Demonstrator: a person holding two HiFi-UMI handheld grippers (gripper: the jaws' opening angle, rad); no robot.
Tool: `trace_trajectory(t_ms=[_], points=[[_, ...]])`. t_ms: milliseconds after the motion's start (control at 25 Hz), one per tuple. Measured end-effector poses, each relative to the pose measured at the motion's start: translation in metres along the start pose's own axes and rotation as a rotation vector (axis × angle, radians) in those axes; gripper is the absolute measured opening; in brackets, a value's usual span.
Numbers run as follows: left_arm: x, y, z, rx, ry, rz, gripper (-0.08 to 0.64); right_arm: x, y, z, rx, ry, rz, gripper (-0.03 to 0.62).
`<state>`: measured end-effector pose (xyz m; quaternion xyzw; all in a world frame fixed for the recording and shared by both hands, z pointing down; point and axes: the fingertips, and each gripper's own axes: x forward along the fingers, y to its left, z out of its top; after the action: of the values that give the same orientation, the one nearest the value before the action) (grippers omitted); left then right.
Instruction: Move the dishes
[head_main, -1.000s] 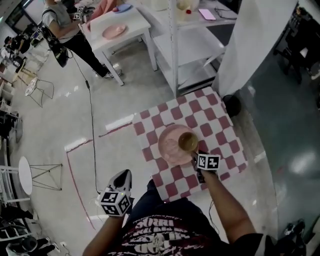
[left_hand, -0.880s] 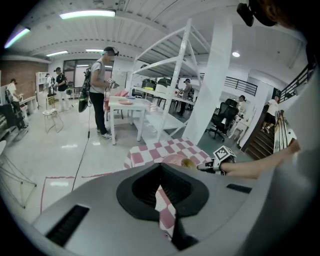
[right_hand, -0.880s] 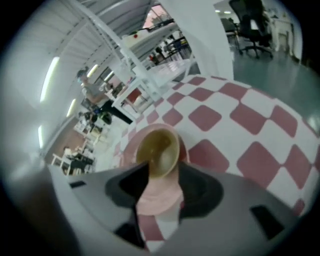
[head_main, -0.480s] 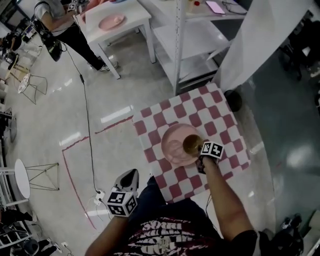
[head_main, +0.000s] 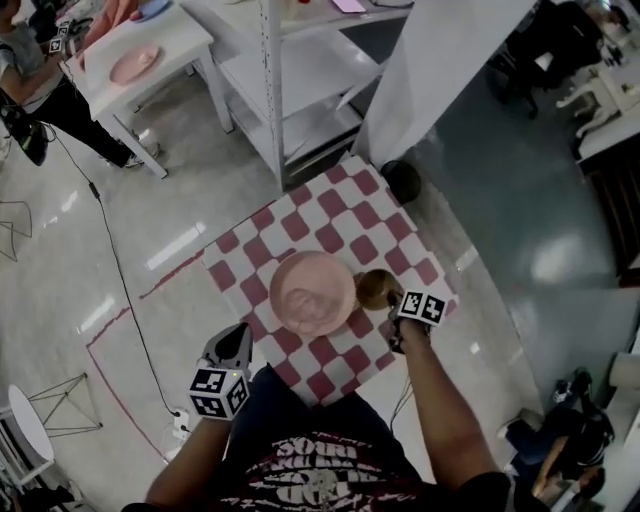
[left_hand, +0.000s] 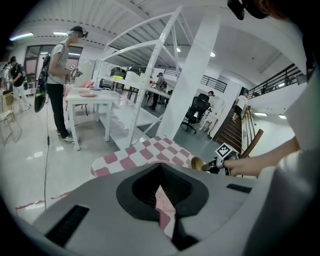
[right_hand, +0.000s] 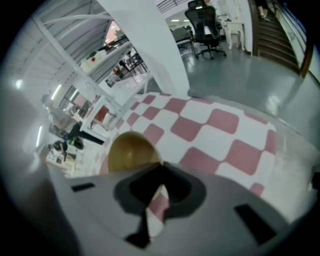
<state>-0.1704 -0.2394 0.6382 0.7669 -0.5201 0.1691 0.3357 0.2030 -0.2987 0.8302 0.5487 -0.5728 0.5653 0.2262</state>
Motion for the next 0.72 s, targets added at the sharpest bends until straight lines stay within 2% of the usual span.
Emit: trace_trajectory(t_ms=[200,320,600,640,720], points=[[0.028,-0.011,-0.006,-0.026,0.062,-0.032,0.031,-0.014,-0.053,-0.019,0.020,0.019,-0.088,0.041],[0.029,-0.033,-0.006,-0.003,0.076,-0.052,0.031,-0.013,-0.072,-0.041,0.037,0.057,-0.104,0.041],[0.000,-0.064,-0.006,0.003,0.059,0.013,0.031,-0.005,-0.099,-0.057,-0.080,0.063,-0.128,0.044],[-0.005,-0.063,-0.004,0.006,0.045,0.035,0.031,-0.001,-0.094,-0.056,-0.098,0.057,-0.110,0.054],[-0.016,-0.062,-0.003,-0.005,0.021,0.077,0.031,0.002,-0.084,-0.056,-0.141,0.057,-0.070,0.151]])
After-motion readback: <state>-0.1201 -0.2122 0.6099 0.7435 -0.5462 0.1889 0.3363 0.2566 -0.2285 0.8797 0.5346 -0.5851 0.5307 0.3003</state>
